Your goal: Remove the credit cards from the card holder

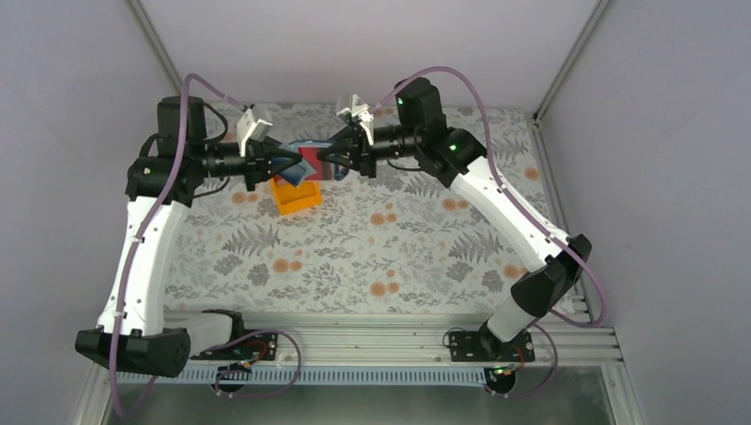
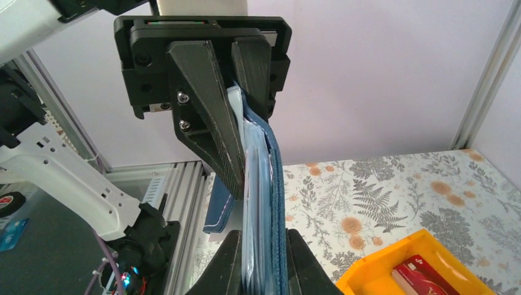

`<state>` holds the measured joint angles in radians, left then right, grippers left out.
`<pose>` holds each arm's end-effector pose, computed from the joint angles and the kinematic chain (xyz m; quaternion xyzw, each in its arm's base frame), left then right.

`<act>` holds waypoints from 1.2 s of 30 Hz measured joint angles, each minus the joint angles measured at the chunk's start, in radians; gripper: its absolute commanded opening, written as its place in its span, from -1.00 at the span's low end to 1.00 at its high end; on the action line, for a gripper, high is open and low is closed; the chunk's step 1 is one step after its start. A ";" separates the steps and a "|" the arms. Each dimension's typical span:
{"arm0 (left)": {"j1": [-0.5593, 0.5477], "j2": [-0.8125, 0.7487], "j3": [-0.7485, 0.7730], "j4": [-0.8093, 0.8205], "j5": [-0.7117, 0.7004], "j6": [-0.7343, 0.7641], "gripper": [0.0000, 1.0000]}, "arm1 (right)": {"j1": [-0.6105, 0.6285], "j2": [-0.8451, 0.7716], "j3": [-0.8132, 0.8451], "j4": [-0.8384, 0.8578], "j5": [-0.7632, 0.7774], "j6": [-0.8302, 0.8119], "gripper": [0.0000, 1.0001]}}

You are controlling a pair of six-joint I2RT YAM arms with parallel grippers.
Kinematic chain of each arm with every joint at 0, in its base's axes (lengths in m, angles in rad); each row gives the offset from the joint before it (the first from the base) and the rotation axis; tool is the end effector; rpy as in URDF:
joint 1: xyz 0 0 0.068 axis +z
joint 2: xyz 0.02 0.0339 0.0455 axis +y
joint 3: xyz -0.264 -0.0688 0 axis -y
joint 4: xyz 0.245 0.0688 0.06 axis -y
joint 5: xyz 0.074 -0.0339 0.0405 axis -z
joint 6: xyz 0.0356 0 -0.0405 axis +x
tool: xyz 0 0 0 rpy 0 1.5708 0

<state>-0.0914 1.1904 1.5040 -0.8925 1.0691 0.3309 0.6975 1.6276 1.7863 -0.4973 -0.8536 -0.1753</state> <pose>0.2091 -0.0505 0.4414 0.3957 0.6892 -0.3959 0.4601 0.2581 0.2513 0.4427 -0.5308 0.5722 0.4622 0.4210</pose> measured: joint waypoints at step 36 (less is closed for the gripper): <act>0.004 0.093 0.077 -0.035 -0.111 -0.064 -0.43 | 0.226 0.184 0.216 -0.208 0.976 0.358 -0.92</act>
<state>-0.0872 1.2835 1.5806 -0.9276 0.9577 0.2665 0.9237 1.8118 2.0026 -0.7055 0.1226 0.1829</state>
